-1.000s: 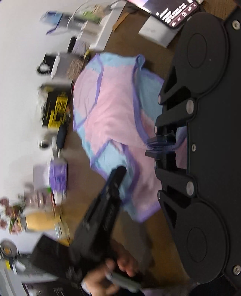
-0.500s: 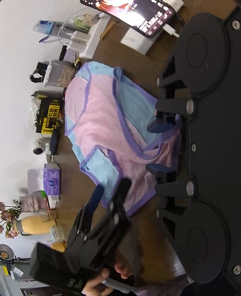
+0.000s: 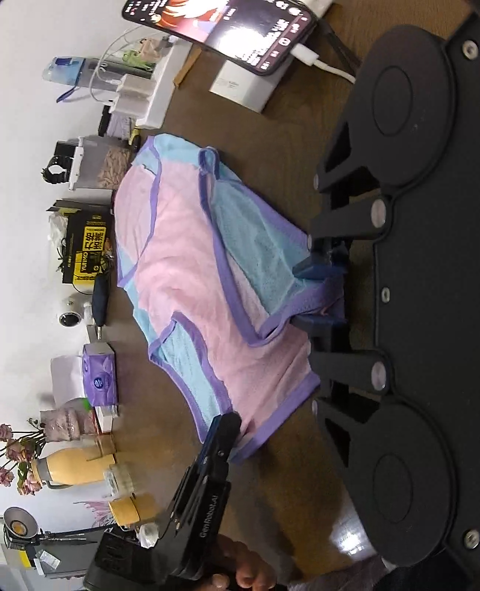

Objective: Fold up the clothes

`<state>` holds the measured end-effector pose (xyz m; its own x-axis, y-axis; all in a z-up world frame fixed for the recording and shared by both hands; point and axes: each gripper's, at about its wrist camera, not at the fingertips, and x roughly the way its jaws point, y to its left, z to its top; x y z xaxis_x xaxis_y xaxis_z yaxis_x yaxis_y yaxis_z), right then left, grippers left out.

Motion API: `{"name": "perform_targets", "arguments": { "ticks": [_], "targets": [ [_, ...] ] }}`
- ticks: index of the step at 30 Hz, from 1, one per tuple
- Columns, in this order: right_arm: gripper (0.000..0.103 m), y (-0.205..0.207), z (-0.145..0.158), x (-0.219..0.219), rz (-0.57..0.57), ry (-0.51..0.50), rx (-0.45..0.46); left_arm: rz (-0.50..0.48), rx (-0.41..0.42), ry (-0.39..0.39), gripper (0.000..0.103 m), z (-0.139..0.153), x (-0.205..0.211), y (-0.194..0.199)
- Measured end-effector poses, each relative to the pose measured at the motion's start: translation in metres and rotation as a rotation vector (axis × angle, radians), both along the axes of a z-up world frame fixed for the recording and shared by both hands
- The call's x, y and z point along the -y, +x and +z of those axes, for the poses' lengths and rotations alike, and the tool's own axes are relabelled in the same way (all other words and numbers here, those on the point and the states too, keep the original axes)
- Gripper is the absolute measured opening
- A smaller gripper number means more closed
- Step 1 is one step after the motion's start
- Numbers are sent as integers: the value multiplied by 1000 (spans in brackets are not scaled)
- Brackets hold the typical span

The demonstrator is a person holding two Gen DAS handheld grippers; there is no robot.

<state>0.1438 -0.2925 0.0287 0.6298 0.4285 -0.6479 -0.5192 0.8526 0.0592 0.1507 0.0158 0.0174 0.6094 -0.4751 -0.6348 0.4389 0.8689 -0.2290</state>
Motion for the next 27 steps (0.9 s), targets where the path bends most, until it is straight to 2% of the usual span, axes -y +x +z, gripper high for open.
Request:
{"name": "perform_targets", "arguments": {
  "ticks": [7, 9, 10, 11, 12, 13, 14, 15, 18, 20, 22, 24, 27],
  "targets": [
    [26, -40, 3, 10, 9, 54, -50, -38, -12, 14, 9, 3, -4, -41],
    [37, -49, 7, 9, 9, 33, -41, -49, -34, 21, 10, 7, -10, -51],
    [40, -55, 12, 9, 3, 19, -21, -39, -40, 8, 10, 12, -14, -55],
    [49, -62, 20, 9, -8, 6, 19, -38, -35, -15, 11, 18, -18, -56],
    [63, -63, 25, 9, -12, 8, 43, -39, -30, -40, 17, 23, -21, -56],
    [69, -63, 29, 9, -15, 15, 61, -36, -15, -48, 23, 27, -21, -53],
    [71, -60, 32, 8, -18, 28, 70, -33, 2, -55, 37, 31, -19, -49],
    [71, -56, 33, 6, -20, 40, 74, -28, 12, -47, 44, 32, -16, -46],
    [70, -36, 30, -6, -8, 59, 65, -27, 38, 10, 44, 29, 5, -24],
    [67, -18, 23, -15, -25, 54, 44, -36, 35, 21, 44, 25, 14, -16],
    [60, -3, 17, -21, -52, 52, 30, -45, 30, 34, 44, 19, 21, -6],
    [46, 19, 9, -20, -94, 84, -13, -57, 26, 44, 44, 14, 25, 2],
    [34, 38, 0, -18, -108, 115, -56, -68, 6, 50, 44, 5, 24, 5]
  ]
}}
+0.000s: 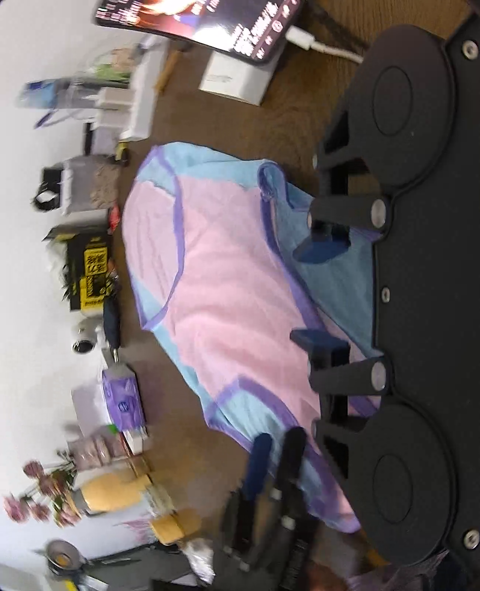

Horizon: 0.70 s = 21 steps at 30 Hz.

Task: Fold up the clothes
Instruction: 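Grasp the hem with the left gripper and fold it toward the collar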

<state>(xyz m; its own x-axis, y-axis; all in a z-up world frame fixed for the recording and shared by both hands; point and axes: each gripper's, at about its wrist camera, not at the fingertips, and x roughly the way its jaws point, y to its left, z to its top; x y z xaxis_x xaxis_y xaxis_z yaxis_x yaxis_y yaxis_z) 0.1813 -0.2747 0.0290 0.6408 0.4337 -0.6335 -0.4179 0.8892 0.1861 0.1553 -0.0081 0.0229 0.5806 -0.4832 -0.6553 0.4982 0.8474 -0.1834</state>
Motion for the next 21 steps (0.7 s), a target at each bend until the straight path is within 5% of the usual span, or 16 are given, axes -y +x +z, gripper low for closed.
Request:
{"name": "perform_targets", "arguments": {
  "ticks": [1, 3, 10, 17, 21],
  "targets": [
    [30, 3, -2, -1, 4, -4, 3, 1, -5, 1, 44, -1, -2, 0],
    [5, 10, -3, -4, 12, -15, 18, 4, 3, -8, 45, -5, -5, -2],
    [5, 41, 3, -1, -35, -57, 75, 4, 30, 15, 45, -6, 0, -6],
    [62, 13, 21, 7, -25, -110, 128, 103, 64, -55, 65, 21, -39, 2],
    [62, -14, 25, 18, 18, -108, 122, 164, 59, -16, 65, 20, -48, 3]
  ]
}}
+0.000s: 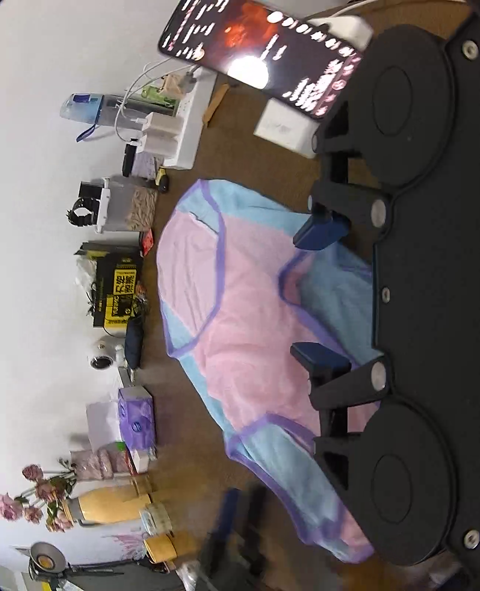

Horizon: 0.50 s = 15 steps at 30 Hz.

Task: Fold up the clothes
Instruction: 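Grasp the hem with the left gripper and fold it toward the collar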

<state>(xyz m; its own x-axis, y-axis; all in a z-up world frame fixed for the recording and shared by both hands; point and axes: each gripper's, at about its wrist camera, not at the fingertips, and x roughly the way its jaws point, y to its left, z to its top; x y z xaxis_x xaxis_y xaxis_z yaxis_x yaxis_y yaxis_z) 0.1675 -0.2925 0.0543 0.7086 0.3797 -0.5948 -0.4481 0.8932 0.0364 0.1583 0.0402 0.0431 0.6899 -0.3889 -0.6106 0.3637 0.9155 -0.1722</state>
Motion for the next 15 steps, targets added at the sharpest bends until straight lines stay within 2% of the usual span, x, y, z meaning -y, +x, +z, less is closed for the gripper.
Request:
{"name": "perform_targets", "arguments": {
  "ticks": [1, 3, 5, 8, 11, 12, 15],
  "targets": [
    [62, -9, -1, 0, 43, 2, -13, -11, -7, -5, 65, -1, 1, -2],
    [54, -23, -4, -7, 109, -4, -41, -98, 2, -4, 65, -4, 10, -19],
    [53, -34, -6, -12, 147, -1, -54, -189, 11, -3, 65, -7, 20, -38],
    [53, -54, 0, -17, 172, -7, 5, -236, 37, 15, 68, -8, 28, -57],
    [54, -86, 7, -23, 227, -113, 186, -198, 68, 88, 80, -9, 31, -78],
    [54, -94, 9, -24, 242, -130, 213, -138, 87, 137, 83, -11, 30, -88],
    [54, -111, 11, -22, 266, -133, 248, -52, 86, 131, 84, -15, 26, -96]
  ]
}}
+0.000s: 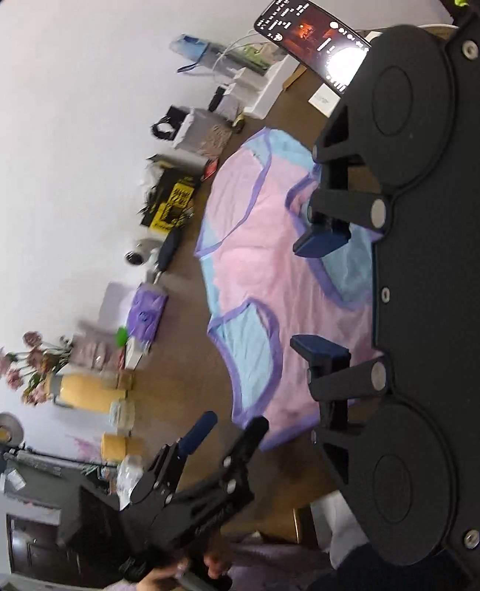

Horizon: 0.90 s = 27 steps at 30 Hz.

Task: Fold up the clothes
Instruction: 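Grasp the hem with the left gripper and fold it toward the collar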

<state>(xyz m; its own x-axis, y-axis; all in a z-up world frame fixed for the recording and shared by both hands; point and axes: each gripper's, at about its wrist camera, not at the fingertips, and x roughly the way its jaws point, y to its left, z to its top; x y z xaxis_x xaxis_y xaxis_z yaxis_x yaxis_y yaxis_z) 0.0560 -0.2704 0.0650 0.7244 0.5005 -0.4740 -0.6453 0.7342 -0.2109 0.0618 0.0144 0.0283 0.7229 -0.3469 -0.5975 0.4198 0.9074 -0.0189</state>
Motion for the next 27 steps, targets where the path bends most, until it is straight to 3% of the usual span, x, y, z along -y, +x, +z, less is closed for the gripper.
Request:
{"name": "perform_targets", "arguments": {
  "ticks": [5, 10, 12, 13, 15, 17, 21, 27],
  "targets": [
    [53, 6, -11, 14, -95, 29, -106, 148, 20, 11, 80, -6, 8, 9],
    [53, 12, -9, 28, -188, 45, -142, 172, -26, -26, 78, -5, 4, 18],
    [53, 13, -11, 34, -207, 55, -148, 183, -38, -25, 52, -11, 9, 21],
    [53, 14, -13, 35, -212, 58, -151, 185, -34, -18, 49, -14, 13, 22],
    [53, 16, -16, 37, -227, 56, -155, 173, -7, -12, 21, -16, 21, 20],
    [54, 24, -17, 38, -258, 62, -170, 168, -13, -21, 14, -17, 22, 21],
    [54, 36, -11, 36, -274, 81, -171, 213, -3, 33, 14, -15, 6, 20],
    [55, 66, 0, 16, -206, 69, -153, 347, -15, 26, 14, -13, -51, 20]
  ]
}}
